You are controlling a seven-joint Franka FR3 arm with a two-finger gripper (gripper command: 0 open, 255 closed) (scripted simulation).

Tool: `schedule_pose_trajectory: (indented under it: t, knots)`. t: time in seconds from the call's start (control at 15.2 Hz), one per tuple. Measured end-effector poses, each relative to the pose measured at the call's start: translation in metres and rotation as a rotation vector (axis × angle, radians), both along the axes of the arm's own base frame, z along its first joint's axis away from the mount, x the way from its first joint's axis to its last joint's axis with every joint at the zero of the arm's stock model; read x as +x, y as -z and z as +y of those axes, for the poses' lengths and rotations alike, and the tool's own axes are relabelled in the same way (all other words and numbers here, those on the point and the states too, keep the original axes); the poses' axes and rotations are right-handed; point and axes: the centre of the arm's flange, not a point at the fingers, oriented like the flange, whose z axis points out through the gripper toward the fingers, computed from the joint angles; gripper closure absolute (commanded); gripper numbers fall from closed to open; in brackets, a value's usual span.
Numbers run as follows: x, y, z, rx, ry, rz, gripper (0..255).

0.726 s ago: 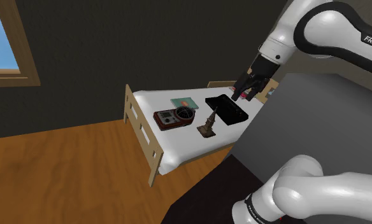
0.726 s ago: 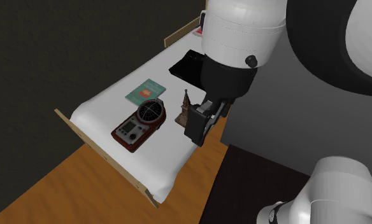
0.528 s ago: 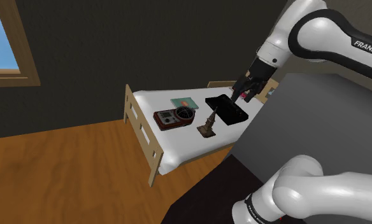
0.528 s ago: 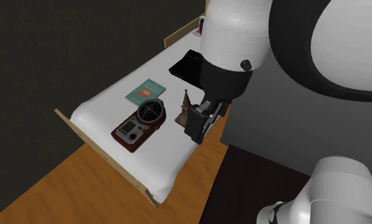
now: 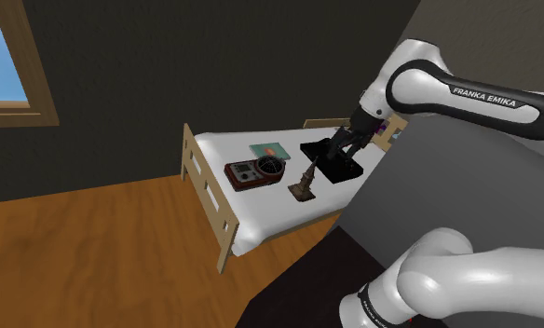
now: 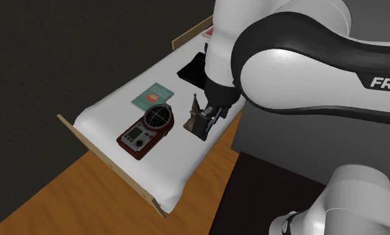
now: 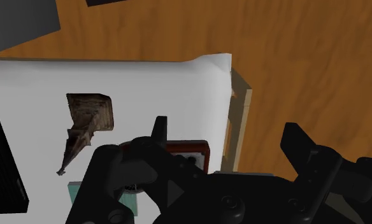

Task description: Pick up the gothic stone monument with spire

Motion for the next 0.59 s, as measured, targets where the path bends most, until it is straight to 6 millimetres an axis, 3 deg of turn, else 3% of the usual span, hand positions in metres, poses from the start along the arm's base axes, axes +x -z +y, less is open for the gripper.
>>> schedule_pose_trajectory:
  t: [0.59]
  knots:
    - [0.034, 0.086, -0.064, -0.027, 0.001, -0.029, 0]
